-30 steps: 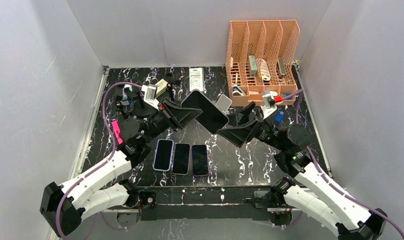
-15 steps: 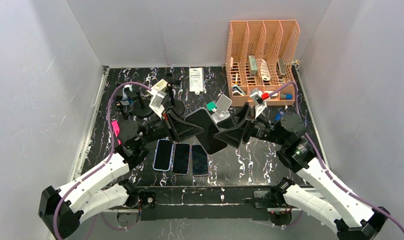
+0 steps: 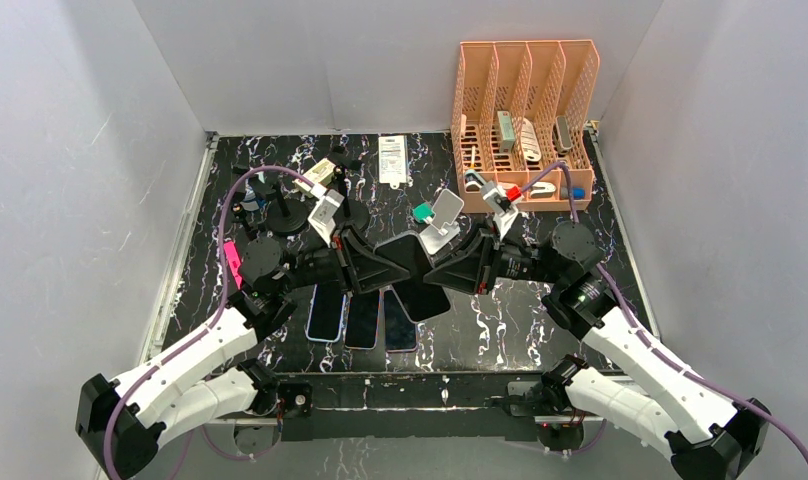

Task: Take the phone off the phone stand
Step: Place the phone at the center of the board.

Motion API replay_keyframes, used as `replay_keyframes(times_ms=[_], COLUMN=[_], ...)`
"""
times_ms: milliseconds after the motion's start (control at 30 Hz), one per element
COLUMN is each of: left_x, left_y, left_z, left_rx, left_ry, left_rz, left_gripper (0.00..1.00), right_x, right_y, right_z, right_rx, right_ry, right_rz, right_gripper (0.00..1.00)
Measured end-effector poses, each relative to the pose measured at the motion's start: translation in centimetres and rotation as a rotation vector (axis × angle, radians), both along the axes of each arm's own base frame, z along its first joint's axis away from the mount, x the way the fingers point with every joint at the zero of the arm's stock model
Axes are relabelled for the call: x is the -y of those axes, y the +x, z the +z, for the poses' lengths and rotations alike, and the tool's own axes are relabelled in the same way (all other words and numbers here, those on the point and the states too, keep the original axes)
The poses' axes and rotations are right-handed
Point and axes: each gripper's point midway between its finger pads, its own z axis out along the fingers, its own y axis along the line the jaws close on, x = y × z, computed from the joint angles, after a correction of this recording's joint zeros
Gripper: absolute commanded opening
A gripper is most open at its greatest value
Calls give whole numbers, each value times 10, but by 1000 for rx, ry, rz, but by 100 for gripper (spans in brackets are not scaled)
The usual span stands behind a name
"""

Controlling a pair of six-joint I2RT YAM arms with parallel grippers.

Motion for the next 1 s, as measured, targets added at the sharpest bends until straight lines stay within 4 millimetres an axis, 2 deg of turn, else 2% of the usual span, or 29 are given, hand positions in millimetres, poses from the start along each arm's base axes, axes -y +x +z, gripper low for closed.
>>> replay_keyframes(times_ms=[133,233,267,367,400,433,500,600,767,867,1000], left_x=[0,0,0,-1,-1,-1,-2,-8,-35,-52,-72], left_y=[-1,-1,-1,0,1,3,8,20,38,48,66], left_z=[-5,-8,-9,-12,-14,-16,-21,-32,-35,-43,-64], left_rx=[13,17,15,19,24,27,28,25,68,81,66], left_ry=[21,31,36,48,56,64,88,137,178,208,290], left_rz=[0,0,0,6,15,27,62,154,364,480,625], left_gripper=[0,0,6,46,56,65,73,78,80,80,80], right_x=[-1,-1,-1,-1,-1,-1,0,7,22,31,46], right_y=[0,0,0,0,0,0,3,9,23,37,53], right_z=[-6,-10,-11,-14,-15,-18,-21,-28,-50,-76,-122], right_rx=[-18,-24,-27,-29,-31,-33,-37,-35,-61,-119,-228], right_ry=[-11,-13,-14,-15,-17,-24,-34,-45,-72,-118,-199], right_rz=[6,9,10,8,6,4,-22,-102,-266,-378,-522], right_gripper=[13,1,1,1,1,1,1,1,1,1,1])
